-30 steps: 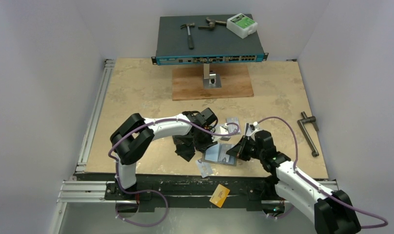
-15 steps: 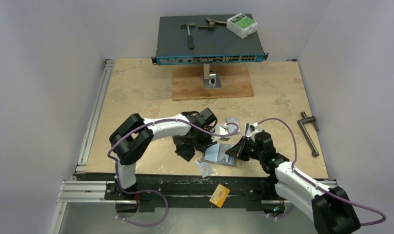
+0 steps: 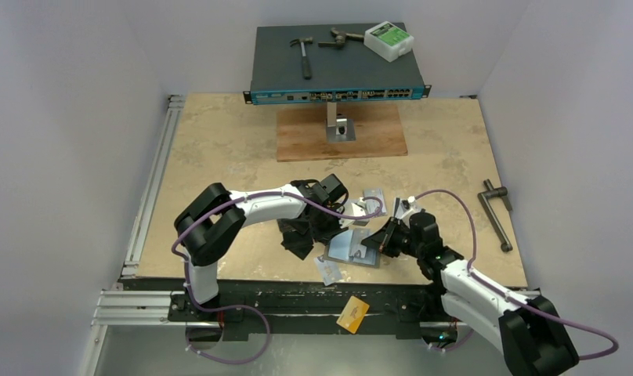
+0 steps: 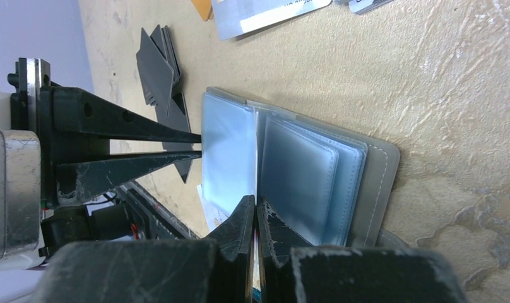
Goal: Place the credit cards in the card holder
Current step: Insert the credit card into the card holder.
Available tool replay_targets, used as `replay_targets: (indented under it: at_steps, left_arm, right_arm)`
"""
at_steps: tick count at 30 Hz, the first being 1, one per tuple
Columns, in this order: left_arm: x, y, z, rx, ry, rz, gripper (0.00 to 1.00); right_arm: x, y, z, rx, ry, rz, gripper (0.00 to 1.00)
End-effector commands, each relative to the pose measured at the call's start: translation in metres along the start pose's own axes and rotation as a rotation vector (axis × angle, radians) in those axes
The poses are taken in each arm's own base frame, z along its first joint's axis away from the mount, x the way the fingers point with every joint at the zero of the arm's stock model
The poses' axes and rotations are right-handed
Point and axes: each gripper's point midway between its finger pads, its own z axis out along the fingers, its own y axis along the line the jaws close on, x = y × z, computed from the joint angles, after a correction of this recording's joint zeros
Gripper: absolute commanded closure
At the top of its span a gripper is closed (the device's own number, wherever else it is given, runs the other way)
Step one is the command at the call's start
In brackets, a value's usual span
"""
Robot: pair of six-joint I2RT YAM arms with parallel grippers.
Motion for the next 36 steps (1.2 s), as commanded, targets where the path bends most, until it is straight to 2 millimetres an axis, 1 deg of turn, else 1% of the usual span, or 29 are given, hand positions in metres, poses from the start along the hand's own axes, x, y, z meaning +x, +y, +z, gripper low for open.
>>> replay_targets:
  at_steps: [1,14,20,30,36]
  left_arm:
    - [0.007,0.005,0.000,-0.038,0.016,-0.009,0.90]
    - [0.009,0.006,0.000,-0.053,0.020,-0.020,0.94]
    - [0.009,0.007,0.000,-0.054,0.026,-0.018,0.94]
    - [0.010,0.008,0.001,-0.059,0.032,-0.018,0.95]
    - [0.011,0.010,-0.003,-0.073,0.042,-0.014,0.95]
  right_arm:
    - [-0.003,0.002,0.002,-0.015,-0.011,-0.013,1.00]
    - [0.010,-0.014,0.002,0.045,0.058,-0.033,1.00]
    - [0.012,-0.012,0.001,0.029,0.061,-0.035,1.00]
    - [0.019,-0.013,0.008,0.005,0.107,-0.030,1.00]
    - [0.016,-0.016,0.006,0.030,0.089,-0.040,1.00]
